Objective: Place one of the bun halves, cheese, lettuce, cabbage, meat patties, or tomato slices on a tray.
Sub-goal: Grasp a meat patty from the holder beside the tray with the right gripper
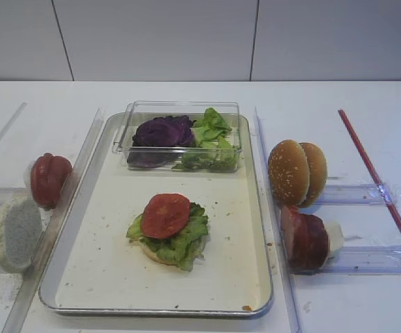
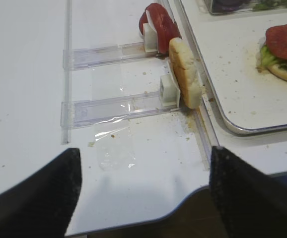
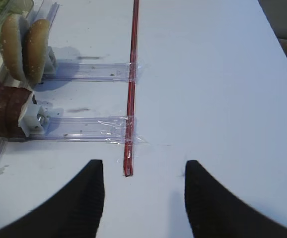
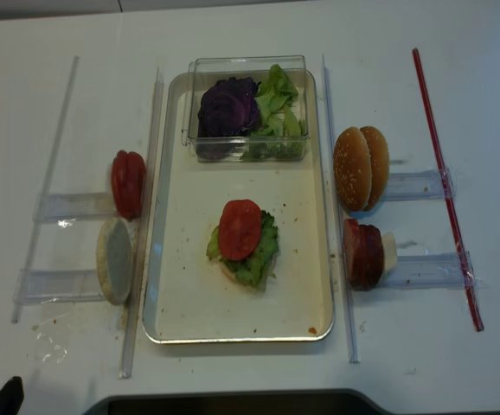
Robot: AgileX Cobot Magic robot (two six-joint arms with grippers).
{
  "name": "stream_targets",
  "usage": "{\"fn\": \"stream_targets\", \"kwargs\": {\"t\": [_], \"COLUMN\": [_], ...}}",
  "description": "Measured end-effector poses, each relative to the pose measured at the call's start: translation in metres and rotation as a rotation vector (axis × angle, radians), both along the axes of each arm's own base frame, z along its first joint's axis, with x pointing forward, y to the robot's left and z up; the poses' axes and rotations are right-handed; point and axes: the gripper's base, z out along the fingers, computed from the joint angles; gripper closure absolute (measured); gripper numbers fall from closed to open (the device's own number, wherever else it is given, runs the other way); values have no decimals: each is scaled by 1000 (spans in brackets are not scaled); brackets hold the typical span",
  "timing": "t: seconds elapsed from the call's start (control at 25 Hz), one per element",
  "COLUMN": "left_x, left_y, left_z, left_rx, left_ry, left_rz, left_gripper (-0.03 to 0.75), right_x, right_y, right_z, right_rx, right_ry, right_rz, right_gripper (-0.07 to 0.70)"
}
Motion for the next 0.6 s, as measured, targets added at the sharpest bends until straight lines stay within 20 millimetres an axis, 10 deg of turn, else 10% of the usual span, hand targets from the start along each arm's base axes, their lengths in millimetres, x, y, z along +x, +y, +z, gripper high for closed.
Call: {"fn": "stream_targets", "kwargs": {"t": [0.6], "left_x": [0], "left_y": [0], "left_z": [0], "left_rx": [0], "left_ry": [0], "left_rz": [0], "left_gripper": [223], "right_x": [0], "right_y": [0], "right_z": [0], "right_rx": [0], "right_ry": [0], "right_rz": [0], "right_gripper": [239]}}
